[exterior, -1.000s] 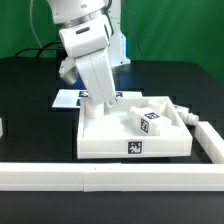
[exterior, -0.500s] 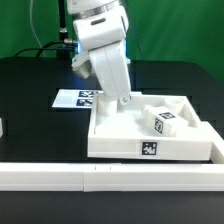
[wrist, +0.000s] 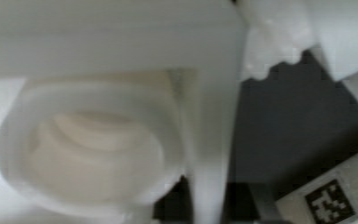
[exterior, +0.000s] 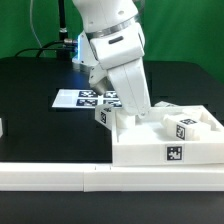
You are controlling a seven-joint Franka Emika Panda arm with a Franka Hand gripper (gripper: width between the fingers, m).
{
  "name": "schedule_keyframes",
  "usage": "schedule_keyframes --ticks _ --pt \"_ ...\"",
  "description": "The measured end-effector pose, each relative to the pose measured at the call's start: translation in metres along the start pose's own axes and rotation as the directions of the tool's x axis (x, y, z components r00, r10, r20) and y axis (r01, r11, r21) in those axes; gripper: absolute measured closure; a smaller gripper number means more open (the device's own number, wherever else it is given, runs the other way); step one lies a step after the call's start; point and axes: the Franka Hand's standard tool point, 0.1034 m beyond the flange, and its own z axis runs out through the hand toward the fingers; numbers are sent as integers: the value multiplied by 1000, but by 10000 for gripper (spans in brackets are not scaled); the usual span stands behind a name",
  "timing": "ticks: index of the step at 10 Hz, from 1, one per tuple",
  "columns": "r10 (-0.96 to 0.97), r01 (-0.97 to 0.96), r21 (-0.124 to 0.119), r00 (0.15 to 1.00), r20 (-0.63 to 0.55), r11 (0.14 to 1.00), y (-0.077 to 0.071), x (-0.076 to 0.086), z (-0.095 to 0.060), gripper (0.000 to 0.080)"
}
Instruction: Assemble one leg
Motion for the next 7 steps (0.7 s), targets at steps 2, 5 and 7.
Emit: schedule_keyframes --ticks 2,5,7 --pt "-5 4 -23 1000 -5 1000 1 -1 5 742" --pt "-20 20 -64 1000 1 998 -3 -12 6 742" --pt "-3 3 -49 1000 5 999 -24 -30 9 742"
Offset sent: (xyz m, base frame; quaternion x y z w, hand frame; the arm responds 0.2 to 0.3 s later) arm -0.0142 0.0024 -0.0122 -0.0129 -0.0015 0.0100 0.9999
